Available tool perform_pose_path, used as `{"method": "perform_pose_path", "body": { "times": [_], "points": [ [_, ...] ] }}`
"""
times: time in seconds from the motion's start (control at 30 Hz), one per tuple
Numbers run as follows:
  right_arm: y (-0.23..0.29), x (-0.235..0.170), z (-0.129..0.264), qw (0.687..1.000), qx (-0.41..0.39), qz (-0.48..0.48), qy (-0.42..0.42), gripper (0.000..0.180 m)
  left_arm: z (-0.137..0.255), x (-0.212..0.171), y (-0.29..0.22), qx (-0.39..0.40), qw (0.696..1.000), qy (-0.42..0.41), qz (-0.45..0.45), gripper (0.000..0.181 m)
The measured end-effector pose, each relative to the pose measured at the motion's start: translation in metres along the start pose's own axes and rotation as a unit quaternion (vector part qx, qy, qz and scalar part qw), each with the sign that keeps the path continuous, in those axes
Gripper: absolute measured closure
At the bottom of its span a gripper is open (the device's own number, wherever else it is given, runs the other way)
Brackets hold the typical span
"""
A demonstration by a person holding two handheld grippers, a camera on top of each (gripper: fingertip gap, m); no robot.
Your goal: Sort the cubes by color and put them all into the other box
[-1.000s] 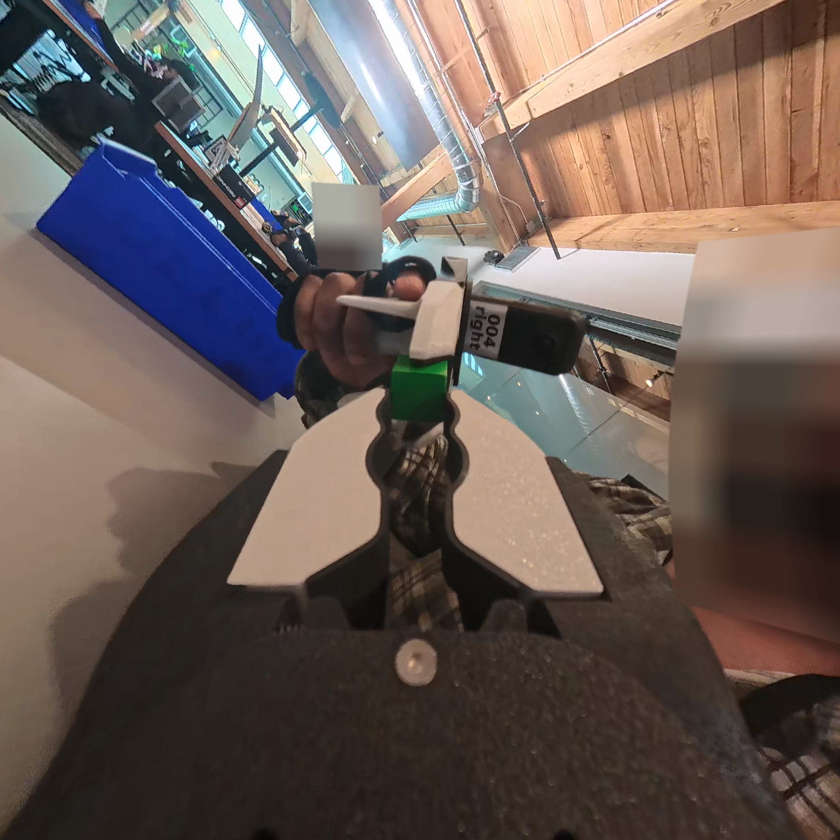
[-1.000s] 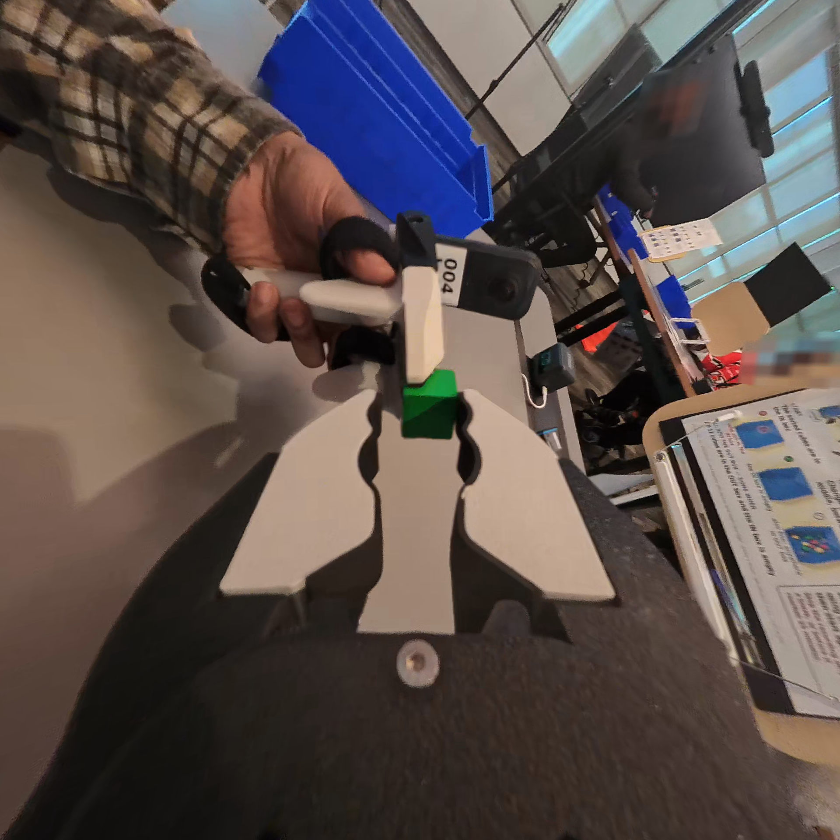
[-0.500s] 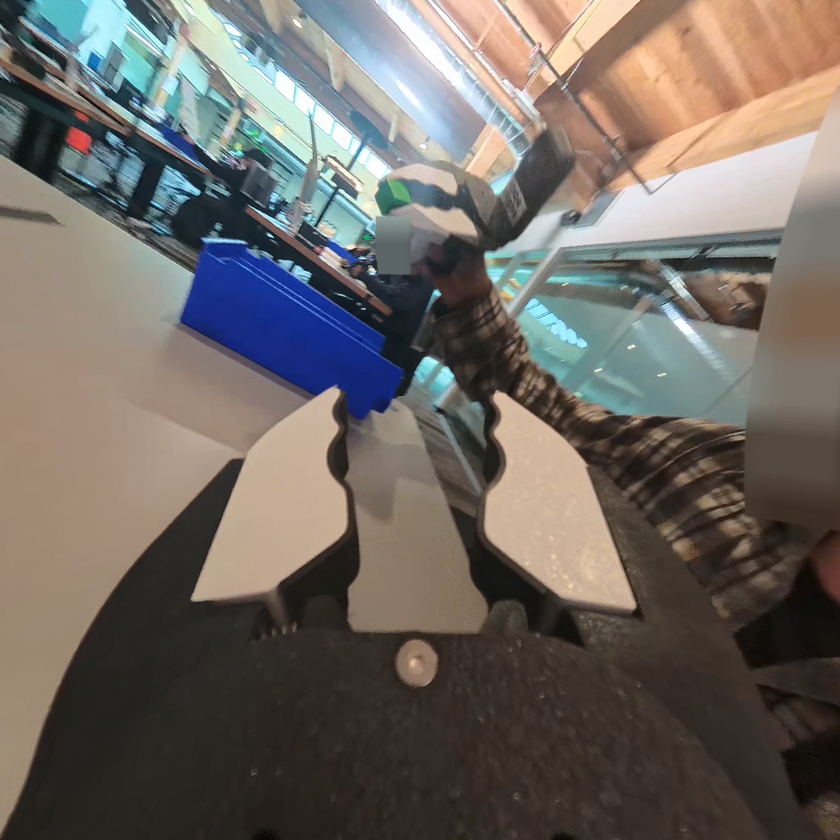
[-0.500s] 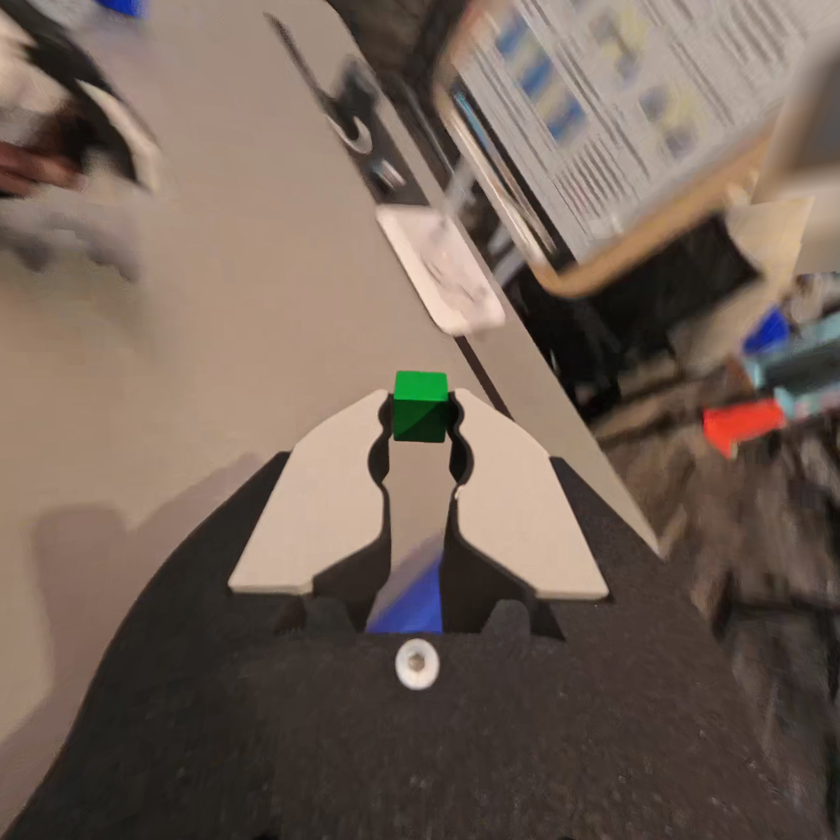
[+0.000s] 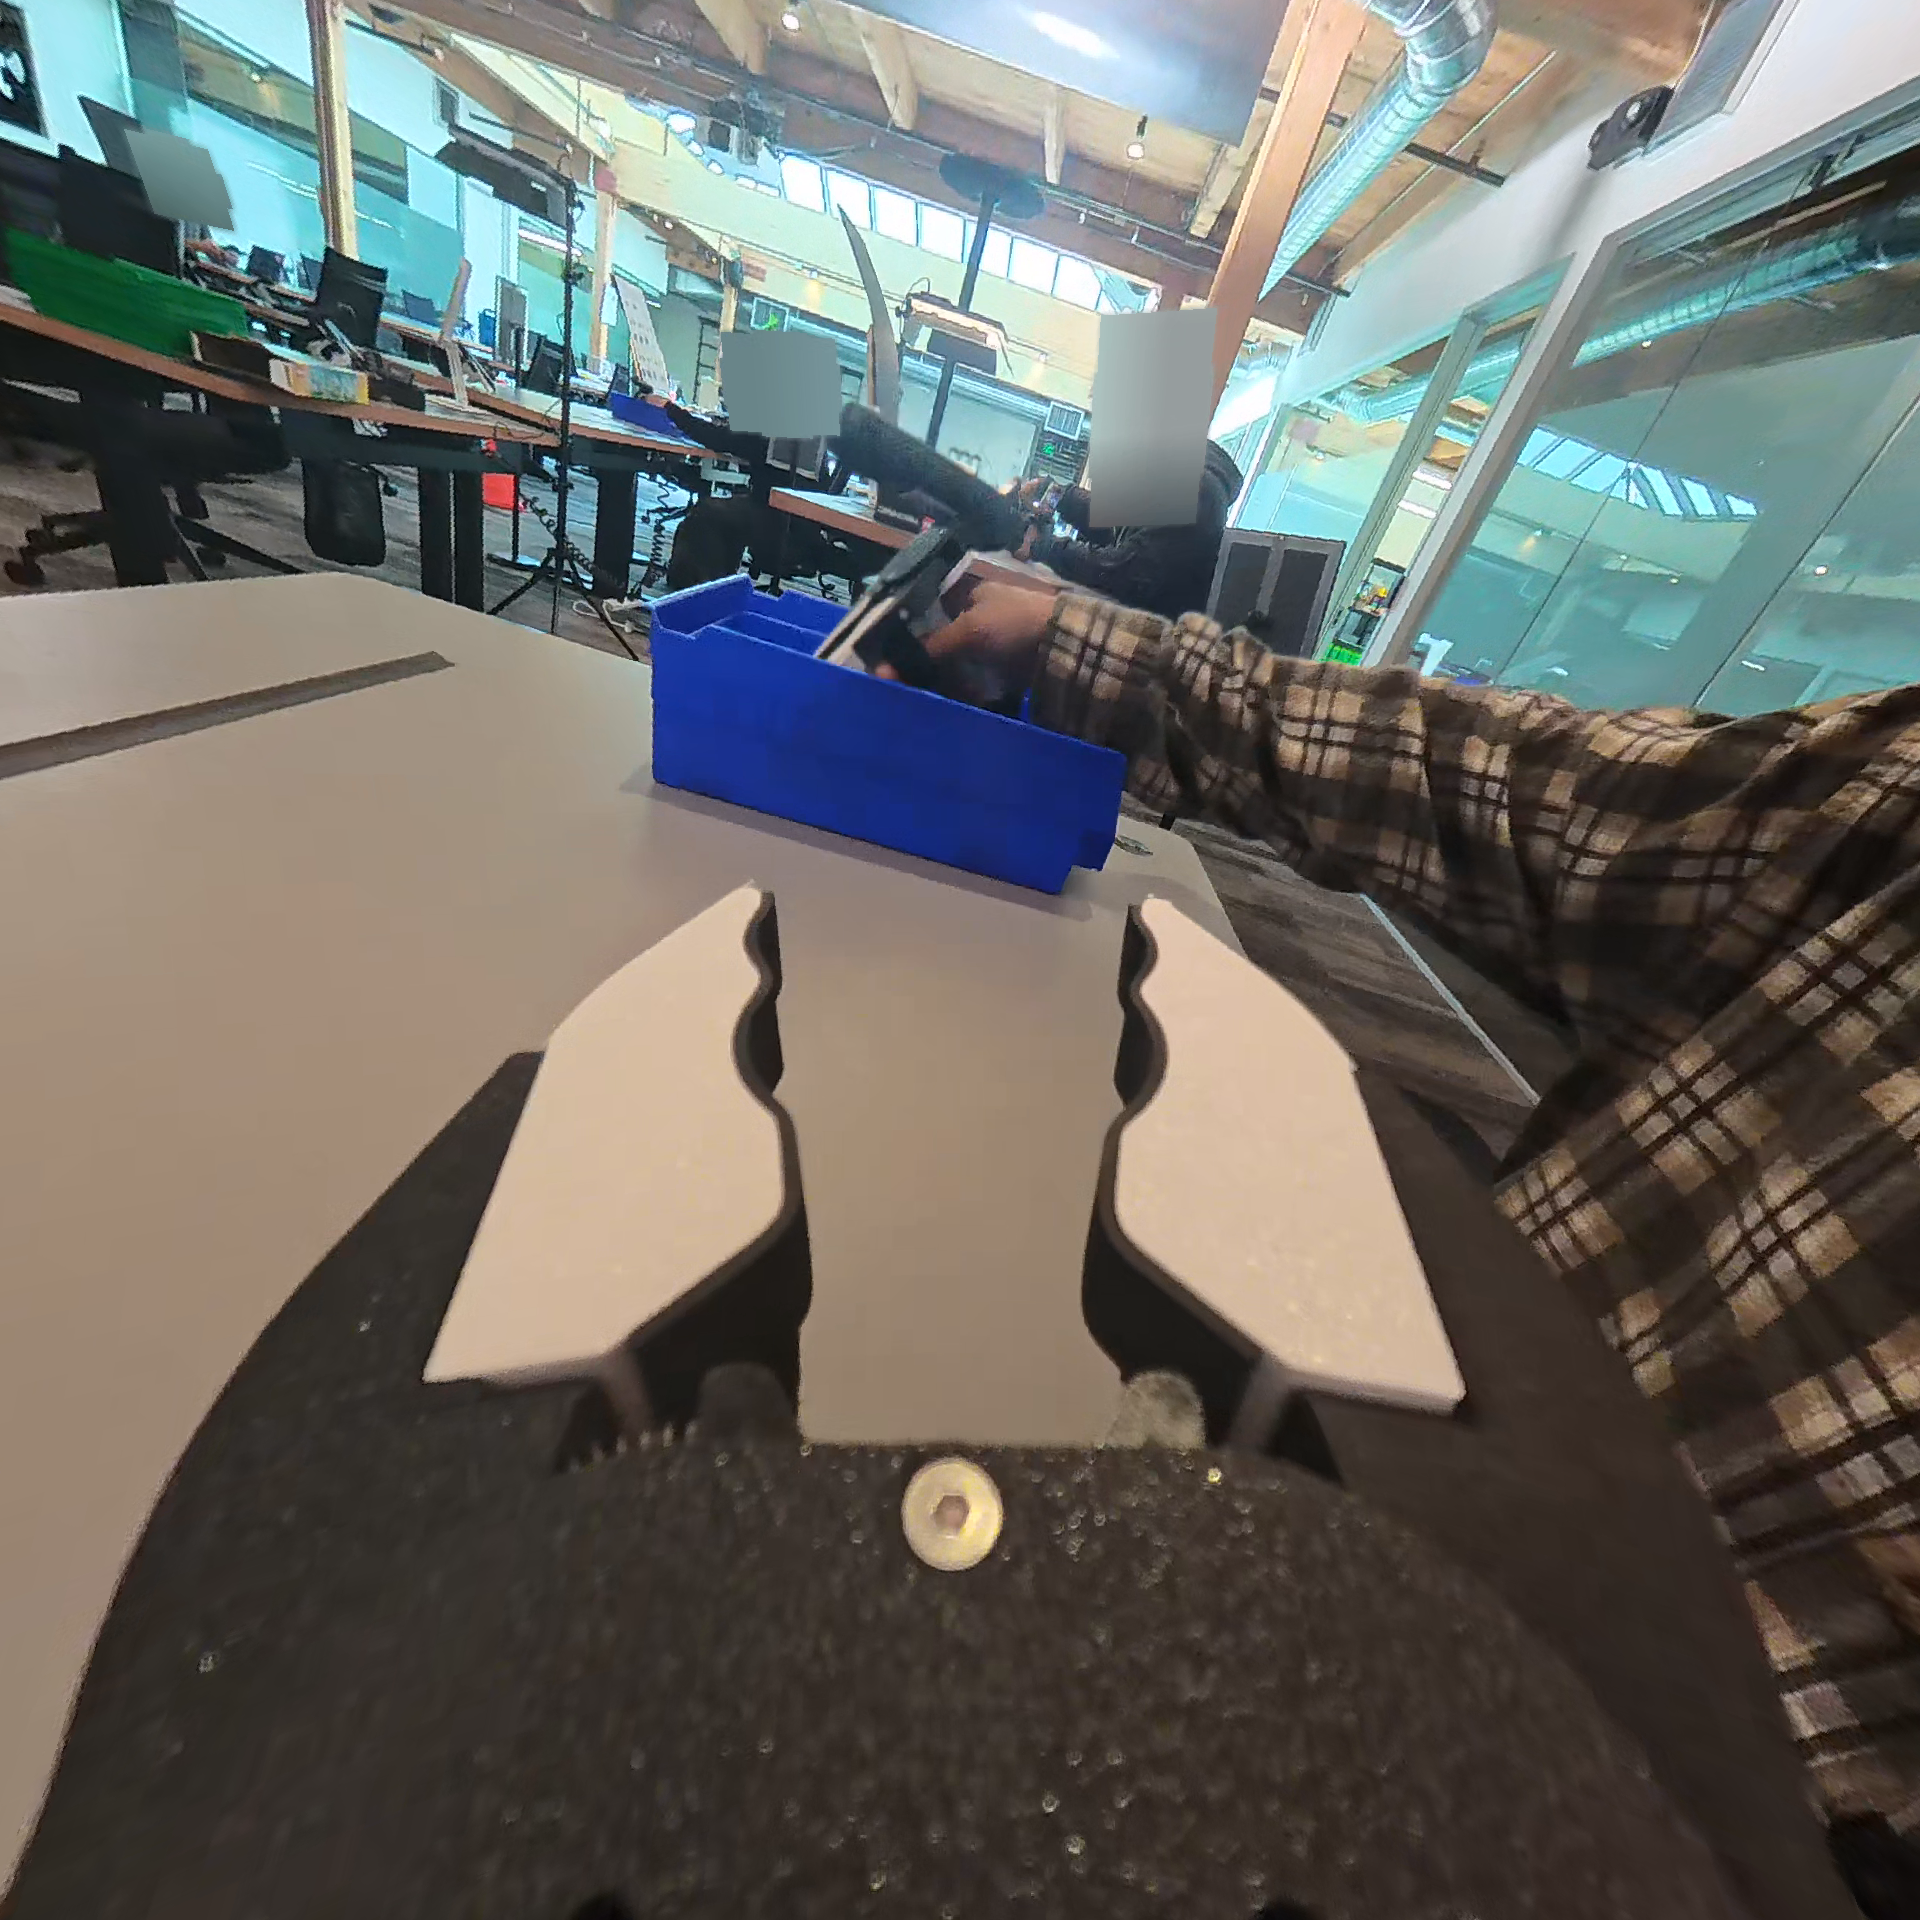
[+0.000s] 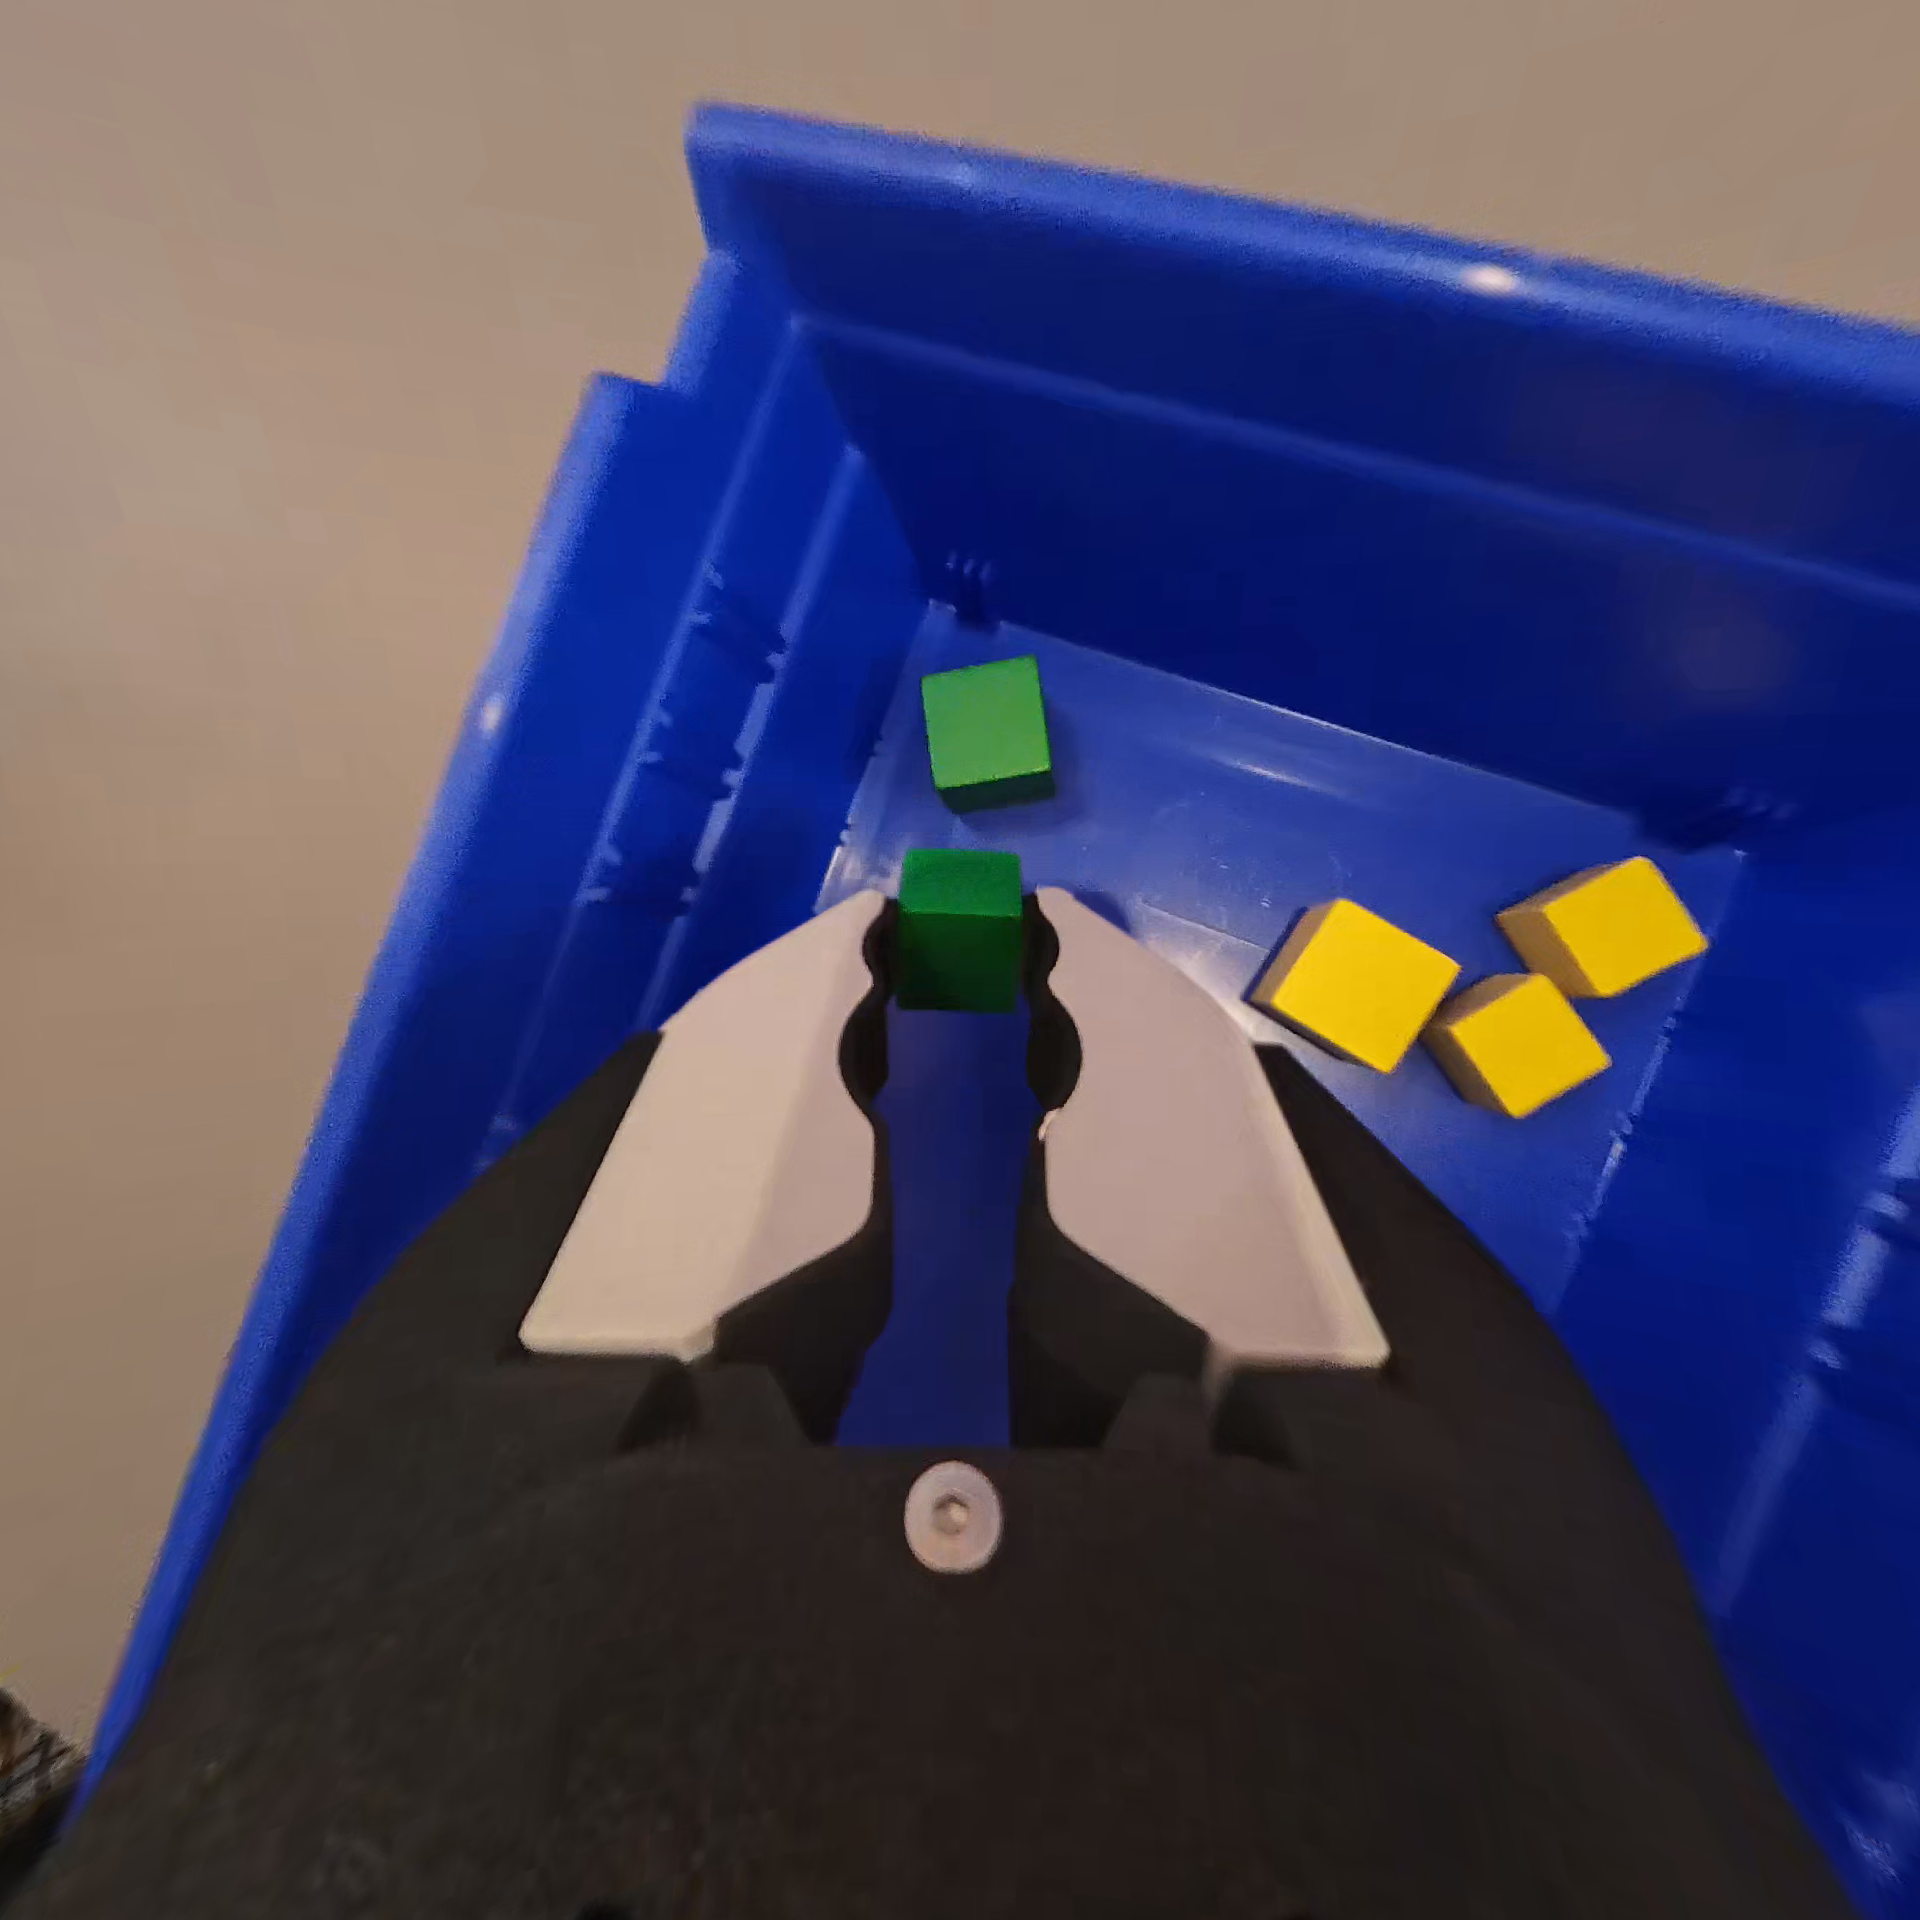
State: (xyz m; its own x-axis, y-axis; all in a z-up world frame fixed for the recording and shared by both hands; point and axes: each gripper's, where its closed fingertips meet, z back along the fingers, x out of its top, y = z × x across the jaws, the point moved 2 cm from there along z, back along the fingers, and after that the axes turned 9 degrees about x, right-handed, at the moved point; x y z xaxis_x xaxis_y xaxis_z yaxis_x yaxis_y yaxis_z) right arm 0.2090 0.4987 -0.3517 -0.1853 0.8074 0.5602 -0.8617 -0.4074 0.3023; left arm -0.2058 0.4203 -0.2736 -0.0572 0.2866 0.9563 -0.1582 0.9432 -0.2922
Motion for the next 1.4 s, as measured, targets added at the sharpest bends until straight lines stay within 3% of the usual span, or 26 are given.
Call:
{"method": "perform_pose_path", "body": {
  "times": [0.17, 0.27, 0.43, 0.57, 0.7, 0.83, 1.13, 1.27, 1.4],
  "points": [
    [-0.001, 0.011, -0.024, 1.0, 0.02, 0.01, -0.009, 0.157, 0.002, 0.002, 0.001, 0.005, 1.0, -0.004, -0.007, 0.12],
    [0.0, 0.027, -0.015, 0.999, 0.012, 0.023, -0.022, 0.14, 0.002, 0.003, 0.001, 0.009, 1.0, -0.008, -0.008, 0.12],
    [0.017, 0.072, 0.057, 0.994, -0.041, 0.075, -0.073, 0.128, 0.003, 0.005, 0.0, 0.015, 1.0, -0.01, -0.02, 0.121],
    [0.077, 0.12, 0.125, 0.975, -0.051, 0.138, -0.166, 0.123, 0.003, 0.006, -0.001, 0.017, 0.999, -0.009, -0.025, 0.121],
    [0.143, 0.132, 0.141, 0.957, -0.047, 0.206, -0.198, 0.115, 0.004, 0.008, -0.002, 0.022, 0.999, -0.01, -0.031, 0.121],
    [0.187, 0.112, 0.098, 0.951, -0.03, 0.245, -0.187, 0.108, 0.004, 0.007, -0.002, 0.023, 0.999, -0.009, -0.031, 0.121],
    [0.238, 0.051, -0.062, 0.939, 0.046, 0.275, -0.2, 0.11, 0.013, 0.016, 0.004, 0.06, 0.996, -0.001, -0.063, 0.122],
    [0.257, 0.053, -0.091, 0.925, 0.066, 0.286, -0.242, 0.113, 0.06, 0.05, 0.005, 0.113, 0.989, -0.004, -0.094, 0.125],
    [0.27, 0.051, -0.102, 0.912, 0.072, 0.323, -0.24, 0.114, 0.152, 0.089, 0.016, 0.232, 0.952, 0.074, -0.188, 0.127]
  ]
}}
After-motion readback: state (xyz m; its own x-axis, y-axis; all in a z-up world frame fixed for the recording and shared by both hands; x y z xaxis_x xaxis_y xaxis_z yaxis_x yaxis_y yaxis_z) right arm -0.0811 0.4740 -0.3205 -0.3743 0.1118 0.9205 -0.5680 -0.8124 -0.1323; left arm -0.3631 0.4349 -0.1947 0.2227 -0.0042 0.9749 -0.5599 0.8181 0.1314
